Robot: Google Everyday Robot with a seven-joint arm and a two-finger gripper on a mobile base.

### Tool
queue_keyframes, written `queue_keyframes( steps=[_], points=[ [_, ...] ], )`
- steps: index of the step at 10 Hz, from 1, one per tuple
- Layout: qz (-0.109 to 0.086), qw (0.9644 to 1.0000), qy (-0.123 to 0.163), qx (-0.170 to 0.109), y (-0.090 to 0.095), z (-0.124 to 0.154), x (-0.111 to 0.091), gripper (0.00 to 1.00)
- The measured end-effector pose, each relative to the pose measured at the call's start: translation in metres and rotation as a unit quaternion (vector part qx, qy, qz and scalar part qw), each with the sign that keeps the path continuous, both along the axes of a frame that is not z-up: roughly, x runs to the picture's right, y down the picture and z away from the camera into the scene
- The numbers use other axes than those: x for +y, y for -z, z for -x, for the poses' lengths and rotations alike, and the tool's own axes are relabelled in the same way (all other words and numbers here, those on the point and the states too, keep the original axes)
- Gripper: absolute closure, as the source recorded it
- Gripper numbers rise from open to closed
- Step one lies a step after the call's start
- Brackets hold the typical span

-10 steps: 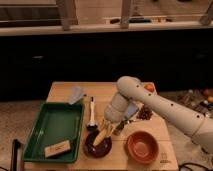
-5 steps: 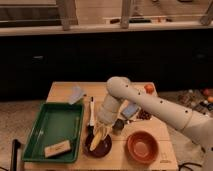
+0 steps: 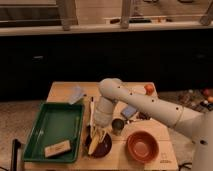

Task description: Place banana in purple bowl

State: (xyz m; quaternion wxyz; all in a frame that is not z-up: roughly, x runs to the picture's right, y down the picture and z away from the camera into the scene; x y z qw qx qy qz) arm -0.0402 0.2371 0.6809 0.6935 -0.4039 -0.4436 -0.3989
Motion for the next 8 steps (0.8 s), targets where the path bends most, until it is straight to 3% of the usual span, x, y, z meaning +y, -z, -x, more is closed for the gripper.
queue_keyframes(
  steps=[6, 8],
  points=[
    [0.01, 0.9999, 0.006, 0.004, -0.0039, -0.0013, 0.003, 1.0],
    [0.013, 0.9999, 0.003, -0.002, -0.0039, -0.0026, 0.0025, 0.92]
  ],
)
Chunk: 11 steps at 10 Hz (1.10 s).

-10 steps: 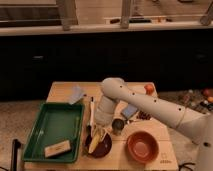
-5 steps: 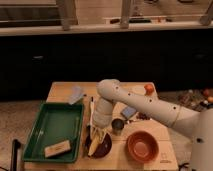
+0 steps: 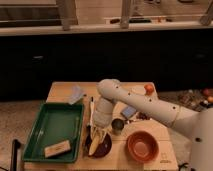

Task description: Place banana in purple bowl

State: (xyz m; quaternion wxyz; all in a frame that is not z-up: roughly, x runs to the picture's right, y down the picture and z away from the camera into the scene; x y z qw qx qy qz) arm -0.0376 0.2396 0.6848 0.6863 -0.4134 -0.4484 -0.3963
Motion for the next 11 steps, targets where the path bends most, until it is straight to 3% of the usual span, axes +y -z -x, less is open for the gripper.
queue_keyframes(
  steps=[7, 11],
  points=[
    [0.007, 0.9999, 0.003, -0.015, 0.0011, -0.0005, -0.0044, 0.23],
    [0.008, 0.9998, 0.008, -0.018, 0.0026, -0.0026, -0.0084, 0.2]
  ],
)
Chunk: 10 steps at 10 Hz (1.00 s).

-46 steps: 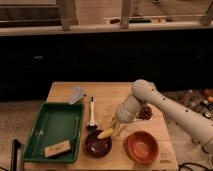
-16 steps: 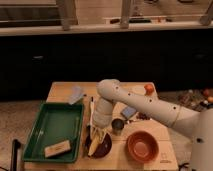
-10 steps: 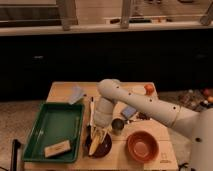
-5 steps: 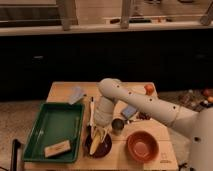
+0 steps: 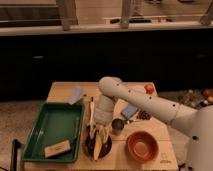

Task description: Place banana in purple bowl

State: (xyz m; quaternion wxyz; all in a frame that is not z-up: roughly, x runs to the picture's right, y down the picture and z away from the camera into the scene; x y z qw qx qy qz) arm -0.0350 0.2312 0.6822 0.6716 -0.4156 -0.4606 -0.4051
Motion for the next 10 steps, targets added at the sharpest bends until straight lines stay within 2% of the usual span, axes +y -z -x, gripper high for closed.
queue_keyframes(
  steps=[10],
  points=[
    [0.011, 0.9999, 0.007, 0.006, 0.006, -0.0019, -0.0058, 0.2]
  ],
)
